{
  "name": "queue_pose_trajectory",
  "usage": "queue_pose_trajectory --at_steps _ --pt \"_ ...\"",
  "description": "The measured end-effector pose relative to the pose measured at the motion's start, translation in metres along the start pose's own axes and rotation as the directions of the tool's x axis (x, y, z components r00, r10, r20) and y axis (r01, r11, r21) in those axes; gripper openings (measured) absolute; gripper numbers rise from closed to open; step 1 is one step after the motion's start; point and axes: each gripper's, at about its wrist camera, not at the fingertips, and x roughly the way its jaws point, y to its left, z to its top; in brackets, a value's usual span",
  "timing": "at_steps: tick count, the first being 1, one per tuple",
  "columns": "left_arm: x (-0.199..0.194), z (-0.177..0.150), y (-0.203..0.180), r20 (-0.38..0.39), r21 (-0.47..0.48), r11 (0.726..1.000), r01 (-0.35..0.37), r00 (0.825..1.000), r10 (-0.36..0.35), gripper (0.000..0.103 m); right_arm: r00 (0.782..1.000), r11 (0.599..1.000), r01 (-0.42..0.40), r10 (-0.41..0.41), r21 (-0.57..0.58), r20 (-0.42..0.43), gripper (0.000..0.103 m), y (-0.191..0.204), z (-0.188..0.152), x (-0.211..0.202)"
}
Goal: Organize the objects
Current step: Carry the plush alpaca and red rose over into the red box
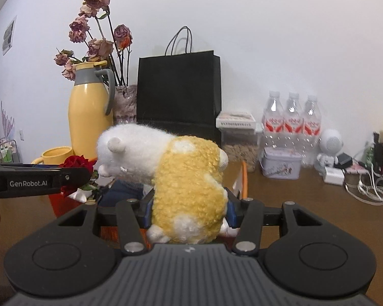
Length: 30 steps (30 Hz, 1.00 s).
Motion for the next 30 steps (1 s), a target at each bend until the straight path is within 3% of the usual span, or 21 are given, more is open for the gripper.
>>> queue_pose_trajectory --at_steps 6,19,30 --pt "0.024 0.011 0.005 0.013 0.01 0.999 -0.04 0.999 0.04 0.041 1.0 1.0 0.009 -0.009 0.027 0.019 0.051 0.003 0.016 0.032" --pt "0.079 0.027 0.022 -0.013 0.018 0.997 -0.07 0.997 0.07 0.041 0.998 0.999 0.05 -0.05 -0.007 -0.042 0.051 -0.003 0.03 0.096" --pt "0.112 0.028 0.03 -0.045 0.041 0.993 -0.114 0.992 0.116 0.044 0.994 0.999 0.033 -0.035 -0.02 -0.108 0.053 -0.011 0.03 0.134"
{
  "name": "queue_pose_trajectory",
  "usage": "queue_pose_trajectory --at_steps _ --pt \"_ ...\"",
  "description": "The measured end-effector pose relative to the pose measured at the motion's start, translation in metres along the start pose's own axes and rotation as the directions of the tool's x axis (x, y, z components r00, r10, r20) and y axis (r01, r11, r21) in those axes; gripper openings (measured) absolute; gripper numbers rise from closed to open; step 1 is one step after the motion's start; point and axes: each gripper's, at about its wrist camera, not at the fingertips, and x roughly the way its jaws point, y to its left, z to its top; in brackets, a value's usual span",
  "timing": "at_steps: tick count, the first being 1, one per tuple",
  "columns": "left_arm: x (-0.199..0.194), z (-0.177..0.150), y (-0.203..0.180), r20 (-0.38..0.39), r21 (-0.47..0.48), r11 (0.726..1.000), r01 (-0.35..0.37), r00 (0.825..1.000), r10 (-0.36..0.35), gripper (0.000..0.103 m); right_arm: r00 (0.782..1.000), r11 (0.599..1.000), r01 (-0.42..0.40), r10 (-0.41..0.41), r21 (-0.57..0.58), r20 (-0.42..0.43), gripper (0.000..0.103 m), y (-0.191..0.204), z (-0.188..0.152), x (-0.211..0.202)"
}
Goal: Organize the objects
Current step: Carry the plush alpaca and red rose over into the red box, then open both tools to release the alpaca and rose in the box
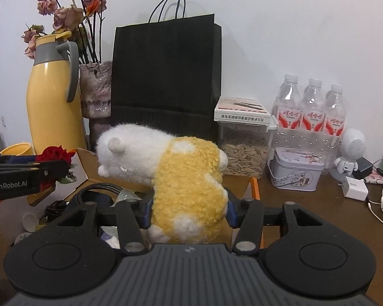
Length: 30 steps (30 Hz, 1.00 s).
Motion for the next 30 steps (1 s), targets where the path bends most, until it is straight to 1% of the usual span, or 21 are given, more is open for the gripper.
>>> queue_pose_trajectory --at_steps 2,3,4,5,6,7,10,24,30 --pt "0.005 -0.001 0.0 -0.008 0.009 1.0 -0.025 1.0 0.025 0.048 1.0 1.0 -0.004 0.004 -0.004 -0.011 0.056 0.0 0.001 0.005" --pt "0.007 -0.001 0.0 -0.01 0.012 0.999 -0.037 0.999 0.037 0.059 1.0 1.0 -0.006 0.006 -0.003 -0.015 0.058 0.0 0.0 0.006" --pt "0.008 -0.002 0.001 -0.007 0.012 0.999 -0.051 0.999 0.051 0.074 1.0 1.0 -0.005 0.005 -0.003 -0.015 0.065 -0.001 0.0 0.007" --pt "0.007 -0.002 0.002 0.002 0.008 0.998 -0.061 0.998 0.061 0.084 1.0 1.0 0.0 0.0 -0.004 -0.012 0.078 0.0 0.0 0.008" --pt "0.007 -0.002 0.003 0.011 0.004 0.998 -0.067 0.998 0.067 0.098 1.0 1.0 0.004 -0.004 -0.004 -0.007 0.085 0.0 0.001 0.007" --pt "0.006 -0.002 0.004 0.022 -0.003 0.997 -0.072 0.997 0.072 0.101 1.0 1.0 0.007 -0.007 -0.005 0.001 0.094 0.0 0.001 0.006" --pt "0.004 -0.002 0.006 0.037 -0.016 0.997 -0.074 0.996 0.075 0.103 1.0 1.0 0.007 -0.007 -0.009 0.017 0.103 0.001 0.001 0.002" --pt "-0.002 -0.007 0.006 0.033 -0.033 0.998 -0.06 0.998 0.061 0.103 1.0 1.0 0.008 -0.008 -0.011 0.018 0.103 0.0 -0.005 -0.009" --pt "-0.013 -0.013 0.006 0.051 -0.041 0.997 -0.067 0.996 0.069 0.103 0.999 1.0 0.012 -0.011 -0.018 0.035 0.103 0.0 -0.009 -0.023"
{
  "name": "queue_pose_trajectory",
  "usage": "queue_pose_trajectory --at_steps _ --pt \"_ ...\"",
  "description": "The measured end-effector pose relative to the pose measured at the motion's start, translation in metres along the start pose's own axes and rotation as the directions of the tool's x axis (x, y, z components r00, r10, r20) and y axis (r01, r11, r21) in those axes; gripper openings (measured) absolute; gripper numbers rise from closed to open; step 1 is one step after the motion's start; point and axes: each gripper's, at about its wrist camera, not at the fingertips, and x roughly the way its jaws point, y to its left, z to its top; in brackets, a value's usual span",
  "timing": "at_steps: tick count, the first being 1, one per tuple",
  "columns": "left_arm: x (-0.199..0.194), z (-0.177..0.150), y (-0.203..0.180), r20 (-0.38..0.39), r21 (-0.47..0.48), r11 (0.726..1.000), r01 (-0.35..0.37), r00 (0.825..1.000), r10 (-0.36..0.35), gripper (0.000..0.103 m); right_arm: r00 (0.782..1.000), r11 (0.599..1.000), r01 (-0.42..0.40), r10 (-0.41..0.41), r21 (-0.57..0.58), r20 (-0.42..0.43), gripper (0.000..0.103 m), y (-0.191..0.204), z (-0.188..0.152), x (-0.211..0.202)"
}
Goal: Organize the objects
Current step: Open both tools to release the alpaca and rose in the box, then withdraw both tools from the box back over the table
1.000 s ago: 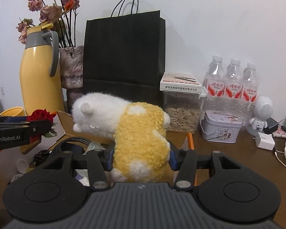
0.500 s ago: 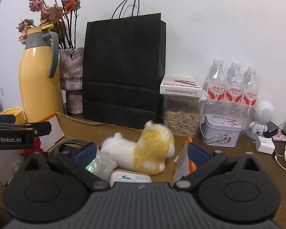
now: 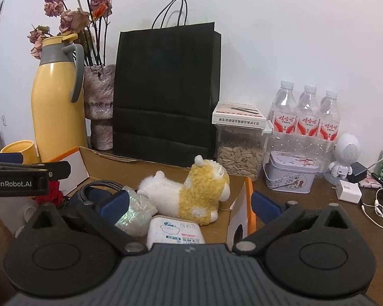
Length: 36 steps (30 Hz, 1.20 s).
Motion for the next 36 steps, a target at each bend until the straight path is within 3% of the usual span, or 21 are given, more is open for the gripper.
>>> queue_pose_trajectory --at_steps 10,20,30,36 --pt "-0.034 -0.016 0.008 0.04 -0.019 1.0 0.019 0.999 -0.018 0.103 0.998 1.0 0.011 -0.011 -0.007 0.063 0.103 -0.006 -0.014 -0.043" --pt "-0.079 -0.036 0.0 0.036 0.019 0.999 0.05 0.998 -0.051 0.103 0.998 0.999 0.035 -0.035 0.001 0.047 0.103 -0.012 -0.046 -0.082" --pt "-0.101 -0.063 -0.003 -0.049 0.022 0.999 0.049 0.998 -0.048 0.103 0.998 0.998 0.051 -0.05 0.027 -0.025 0.103 -0.023 -0.072 -0.105" --pt "-0.109 -0.072 0.0 -0.108 -0.001 0.998 0.06 0.992 -0.06 0.103 0.988 0.999 0.05 -0.049 0.007 -0.145 0.103 -0.019 -0.086 -0.095"
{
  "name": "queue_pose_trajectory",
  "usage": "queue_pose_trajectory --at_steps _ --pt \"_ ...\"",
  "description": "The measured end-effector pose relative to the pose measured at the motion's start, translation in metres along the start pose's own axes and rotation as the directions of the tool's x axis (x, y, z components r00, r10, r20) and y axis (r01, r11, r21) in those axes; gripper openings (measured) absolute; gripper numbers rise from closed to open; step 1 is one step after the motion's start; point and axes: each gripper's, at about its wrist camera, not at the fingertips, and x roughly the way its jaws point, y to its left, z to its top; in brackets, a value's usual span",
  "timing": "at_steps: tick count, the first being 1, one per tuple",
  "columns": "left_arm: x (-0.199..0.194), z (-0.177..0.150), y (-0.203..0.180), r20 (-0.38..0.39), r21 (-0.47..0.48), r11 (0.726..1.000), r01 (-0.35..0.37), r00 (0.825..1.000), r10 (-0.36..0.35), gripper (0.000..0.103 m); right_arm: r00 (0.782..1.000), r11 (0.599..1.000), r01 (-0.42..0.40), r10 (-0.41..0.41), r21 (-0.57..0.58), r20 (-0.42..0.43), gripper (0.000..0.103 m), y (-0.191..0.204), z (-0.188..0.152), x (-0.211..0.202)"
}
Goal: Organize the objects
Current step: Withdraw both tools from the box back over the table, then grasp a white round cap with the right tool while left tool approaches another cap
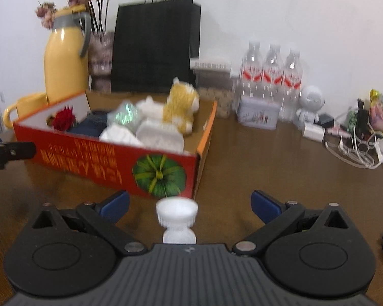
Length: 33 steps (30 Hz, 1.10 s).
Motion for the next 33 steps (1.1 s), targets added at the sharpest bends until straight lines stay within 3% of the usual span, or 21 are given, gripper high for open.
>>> queue_pose_trajectory --at_steps 4,6,8,10,15,27,33 --pt "-0.003 -0.004 0.001 -0.023 -0.008 1.0 -0.001 1.0 0.001 0.103 0.999 1.0 -0.01 0.01 0.014 -0.039 0.093 0.0 -0.002 0.01" --pt "-0.003 -0.005 0.001 -0.033 -0.012 1.0 -0.003 0.999 0.002 0.103 0.998 1.0 -0.013 0.014 0.02 -0.058 0.081 0.0 -0.002 0.017" --pt "-0.002 -0.005 0.0 -0.037 -0.011 1.0 -0.006 0.999 0.006 0.103 0.996 0.999 -0.036 0.038 0.017 -0.084 0.052 0.002 -0.003 0.024" --pt "-0.002 -0.006 -0.001 -0.04 -0.008 1.0 -0.012 0.999 0.011 0.103 0.992 0.998 -0.064 0.065 0.015 -0.106 0.04 0.003 -0.003 0.027" --pt "-0.001 -0.009 -0.006 -0.053 -0.004 1.0 -0.011 0.999 0.01 0.103 0.996 0.996 -0.089 0.089 0.013 -0.015 0.04 0.001 -0.001 0.009" --pt "0.005 -0.024 -0.051 -0.125 0.055 0.996 0.068 0.99 -0.061 0.103 0.994 0.997 -0.079 0.077 0.023 0.072 0.04 -0.022 0.003 -0.016" --pt "0.013 -0.03 -0.086 -0.187 0.037 0.988 0.148 0.973 -0.138 0.103 0.995 0.998 -0.039 0.035 0.044 0.089 0.04 -0.048 0.0 -0.023"
